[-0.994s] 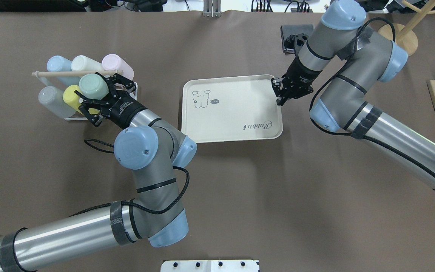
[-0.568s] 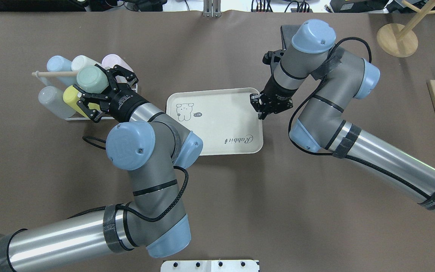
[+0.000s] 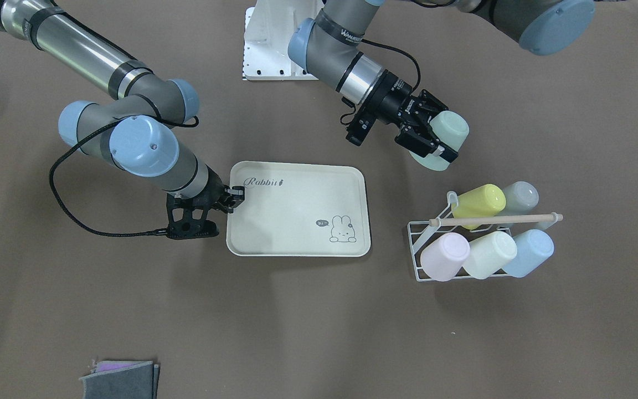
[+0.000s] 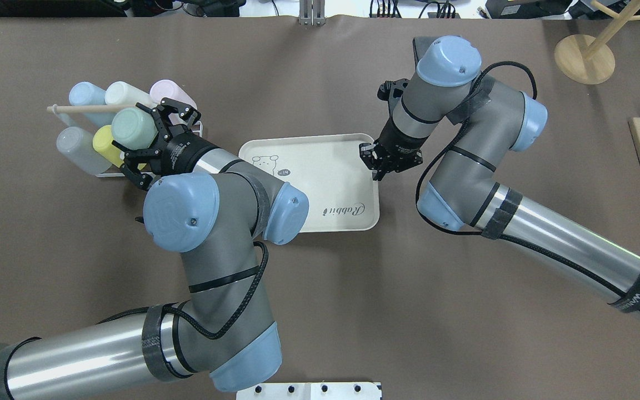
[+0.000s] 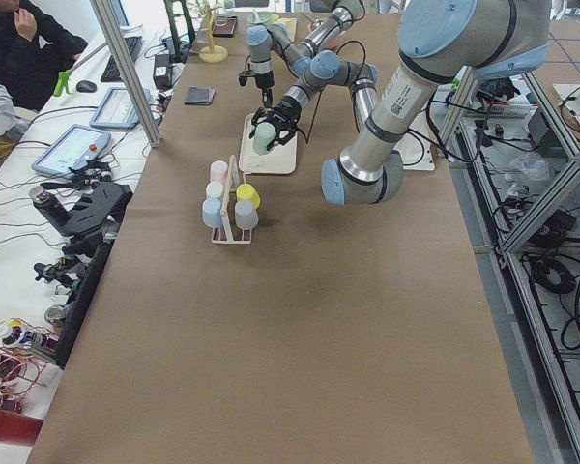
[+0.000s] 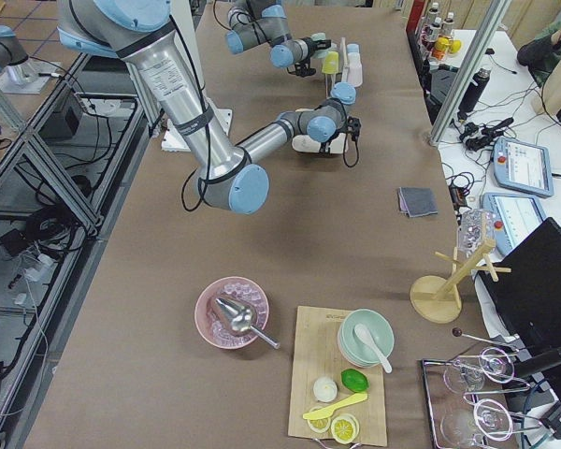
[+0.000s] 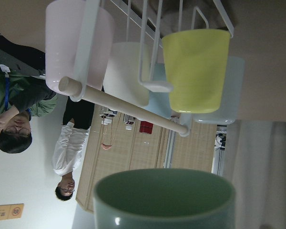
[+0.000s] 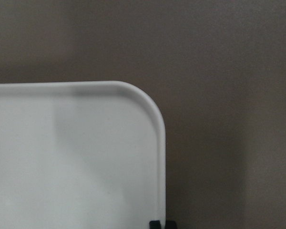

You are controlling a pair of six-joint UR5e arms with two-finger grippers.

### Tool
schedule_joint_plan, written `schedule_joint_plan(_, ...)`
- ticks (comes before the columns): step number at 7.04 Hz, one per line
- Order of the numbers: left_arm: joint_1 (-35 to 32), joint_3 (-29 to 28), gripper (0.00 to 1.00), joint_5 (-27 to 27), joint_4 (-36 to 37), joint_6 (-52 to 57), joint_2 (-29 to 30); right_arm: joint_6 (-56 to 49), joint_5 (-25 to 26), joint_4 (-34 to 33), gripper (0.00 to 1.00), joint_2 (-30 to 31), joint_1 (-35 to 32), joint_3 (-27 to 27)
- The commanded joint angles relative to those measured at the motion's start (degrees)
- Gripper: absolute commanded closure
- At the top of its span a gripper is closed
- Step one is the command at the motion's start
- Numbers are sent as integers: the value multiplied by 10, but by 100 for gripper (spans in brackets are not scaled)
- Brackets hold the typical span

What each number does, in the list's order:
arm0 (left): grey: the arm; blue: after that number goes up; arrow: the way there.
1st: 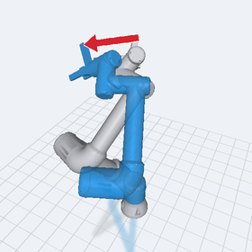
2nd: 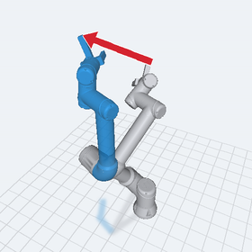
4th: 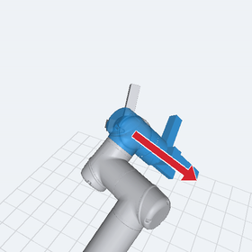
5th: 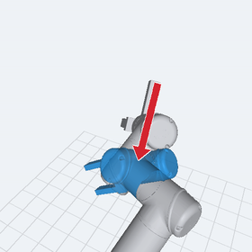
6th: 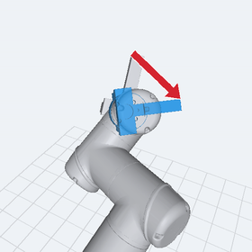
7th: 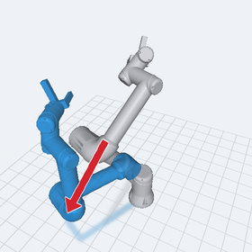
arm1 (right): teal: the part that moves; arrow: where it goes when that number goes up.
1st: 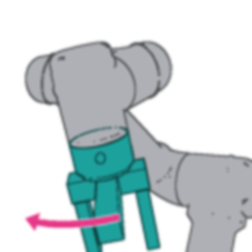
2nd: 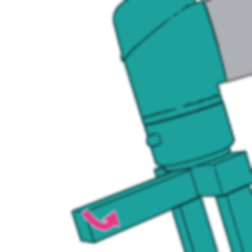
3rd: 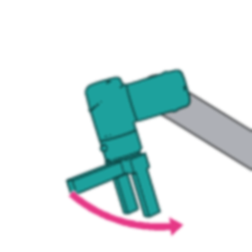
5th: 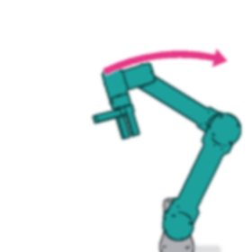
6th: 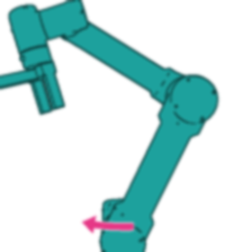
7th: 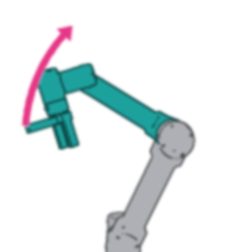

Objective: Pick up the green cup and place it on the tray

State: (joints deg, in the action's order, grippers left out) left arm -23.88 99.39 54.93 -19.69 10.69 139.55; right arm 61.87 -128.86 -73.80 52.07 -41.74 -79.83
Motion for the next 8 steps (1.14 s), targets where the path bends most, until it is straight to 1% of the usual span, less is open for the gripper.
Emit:
schedule_joint_plan(1, -2, 33, 78, 155, -8, -224, -1, -9, 32, 2, 1, 17, 3, -13)
schedule_joint_plan(2, -3, 34, 79, 183, -37, -296, -4, -9, 38, -2, 0, 35, 2, -38)
schedule_joint_plan(3, -19, 33, 79, 218, -104, -344, -9, -9, 36, -10, 0, 46, -22, -65)
schedule_joint_plan(4, -21, 34, 79, 246, -168, -423, -17, -10, 34, -66, 0, 72, -41, -131)
schedule_joint_plan(5, -20, 34, 79, 257, -217, -495, -21, -12, 34, -100, 0, 107, -59, -190)
schedule_joint_plan(6, -20, 31, 79, 256, -303, -538, -40, -44, 27, -100, 0, 142, -86, -218)
schedule_joint_plan(7, -21, 27, 79, 256, -422, -552, -56, -70, 34, -101, 0, 180, -108, -249)
schedule_joint_plan(8, -22, 23, 79, 255, -513, -577, -65, -94, 45, -100, 0, 237, -134, -289)
